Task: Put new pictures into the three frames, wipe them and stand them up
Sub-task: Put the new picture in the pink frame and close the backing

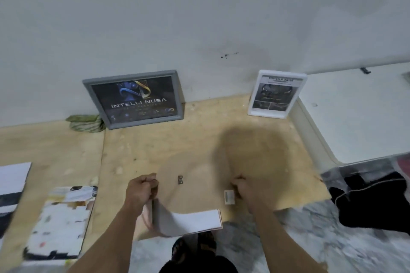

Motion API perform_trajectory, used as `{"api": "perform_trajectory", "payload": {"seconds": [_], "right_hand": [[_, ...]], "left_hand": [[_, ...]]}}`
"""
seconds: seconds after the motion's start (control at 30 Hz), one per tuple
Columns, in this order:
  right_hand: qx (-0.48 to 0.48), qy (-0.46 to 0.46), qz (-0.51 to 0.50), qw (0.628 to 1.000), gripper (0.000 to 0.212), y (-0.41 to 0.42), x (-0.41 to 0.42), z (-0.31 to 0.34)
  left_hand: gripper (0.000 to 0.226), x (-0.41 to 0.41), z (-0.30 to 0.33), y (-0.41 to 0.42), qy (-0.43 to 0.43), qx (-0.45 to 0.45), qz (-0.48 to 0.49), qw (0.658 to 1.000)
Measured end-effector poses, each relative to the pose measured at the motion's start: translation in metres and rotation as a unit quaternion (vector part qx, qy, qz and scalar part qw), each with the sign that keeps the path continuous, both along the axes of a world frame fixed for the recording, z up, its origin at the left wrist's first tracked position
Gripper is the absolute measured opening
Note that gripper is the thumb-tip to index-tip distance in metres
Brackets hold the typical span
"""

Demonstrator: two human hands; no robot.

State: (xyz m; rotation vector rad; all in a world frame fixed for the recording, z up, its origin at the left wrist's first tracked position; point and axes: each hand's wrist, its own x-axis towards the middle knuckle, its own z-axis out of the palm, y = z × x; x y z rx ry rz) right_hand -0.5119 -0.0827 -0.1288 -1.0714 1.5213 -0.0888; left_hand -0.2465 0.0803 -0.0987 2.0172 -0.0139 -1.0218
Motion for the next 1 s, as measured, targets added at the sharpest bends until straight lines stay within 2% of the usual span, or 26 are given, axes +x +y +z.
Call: {"api": "perform_trajectory", "payload": {"seconds": [0.1,0.2,0.3,0.4,0.57,0.7,0.9,1.0], "right_hand": [[0.0,0.001,0.033,0.999,0.018,0.026,0.027,-0.026],[-0.052,0.036,0.054,0.997,0.016,0.05,0.04,-0.01],[-0.096,0.084,0.071,0.989,0.02,0.063,0.041,0.004],[-0.114,0.112,0.073,0.984,0.018,0.068,0.042,0.01],[-0.123,0.12,0.06,0.983,0.015,0.078,0.038,0.005],[-0.113,0.14,0.062,0.982,0.013,0.08,0.037,0.0],[-0.141,0.175,0.056,0.973,0.009,0.079,0.041,0.007],[-0.138,0.189,0.069,0.97,0.007,0.075,0.042,0.005]], "left_hand": [[0.013,0.024,-0.005,0.044,-0.015,0.016,0.022,1.0],[0.017,0.027,-0.013,0.07,0.011,0.015,0.029,0.999],[0.031,0.027,-0.03,0.081,-0.008,0.027,0.011,1.0],[0.034,0.029,-0.054,0.083,-0.015,0.021,-0.001,1.0],[0.03,0.016,-0.019,0.078,-0.061,0.032,-0.027,0.997],[0.024,0.015,-0.017,0.078,-0.081,0.05,-0.041,0.995],[0.032,0.006,-0.014,0.076,-0.118,0.076,-0.071,0.988],[0.025,0.006,-0.017,0.074,-0.114,0.085,-0.077,0.987]]}}
